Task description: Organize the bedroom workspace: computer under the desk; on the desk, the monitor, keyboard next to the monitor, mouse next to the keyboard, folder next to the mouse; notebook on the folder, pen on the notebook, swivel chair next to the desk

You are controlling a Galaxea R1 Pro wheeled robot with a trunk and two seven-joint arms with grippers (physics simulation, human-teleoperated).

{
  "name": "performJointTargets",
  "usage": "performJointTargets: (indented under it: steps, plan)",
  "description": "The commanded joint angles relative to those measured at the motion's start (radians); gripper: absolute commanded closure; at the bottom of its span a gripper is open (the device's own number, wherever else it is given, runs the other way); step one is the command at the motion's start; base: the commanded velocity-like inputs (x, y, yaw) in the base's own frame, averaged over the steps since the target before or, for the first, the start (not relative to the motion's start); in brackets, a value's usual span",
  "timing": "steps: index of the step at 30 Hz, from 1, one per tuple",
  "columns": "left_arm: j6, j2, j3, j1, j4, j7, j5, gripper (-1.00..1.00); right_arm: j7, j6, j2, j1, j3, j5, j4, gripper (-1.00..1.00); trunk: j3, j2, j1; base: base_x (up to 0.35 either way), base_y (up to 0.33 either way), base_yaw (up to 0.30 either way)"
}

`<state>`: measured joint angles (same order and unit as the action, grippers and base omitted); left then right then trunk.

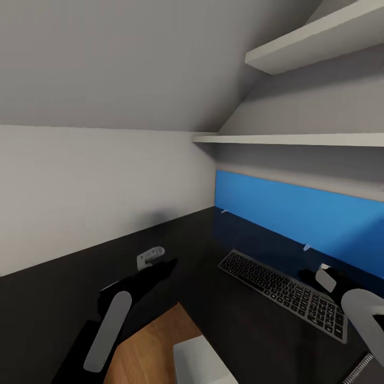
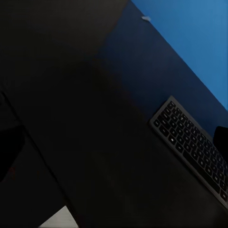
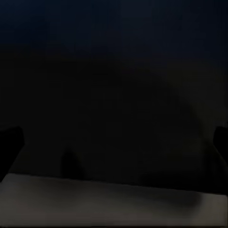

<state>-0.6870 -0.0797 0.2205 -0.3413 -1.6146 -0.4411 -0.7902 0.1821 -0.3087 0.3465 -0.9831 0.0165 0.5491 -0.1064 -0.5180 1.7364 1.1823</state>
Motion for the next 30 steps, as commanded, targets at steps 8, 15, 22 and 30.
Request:
performJointTargets:
  steps: [8,15,22,30]
  plan:
    - [-0.002,0.0,0.01,-0.001,0.002,-0.009,-0.011,-1.0,0.005,-0.005,0.0,0.0,0.002,0.003,-0.003,-1.0,-0.001,0.001,0.0,-0.003,0.165,0.0]
    - [-0.002,-0.001,0.011,-0.001,0.002,-0.008,-0.011,-1.0,0.006,-0.004,-0.001,0.0,0.002,0.003,-0.003,-1.0,-0.001,0.001,0.0,0.0,0.257,0.0]
    - [-0.003,-0.001,0.012,-0.001,0.004,-0.008,-0.011,-1.0,0.006,-0.001,-0.001,0.0,0.003,0.002,-0.003,-1.0,-0.001,0.001,0.0,-0.003,0.054,0.0]
    - [-0.003,0.0,0.036,-0.001,0.004,-0.008,-0.011,-1.0,0.006,0.0,-0.001,0.0,0.002,0.002,-0.004,-1.0,-0.001,0.001,0.0,-0.155,0.095,0.0]
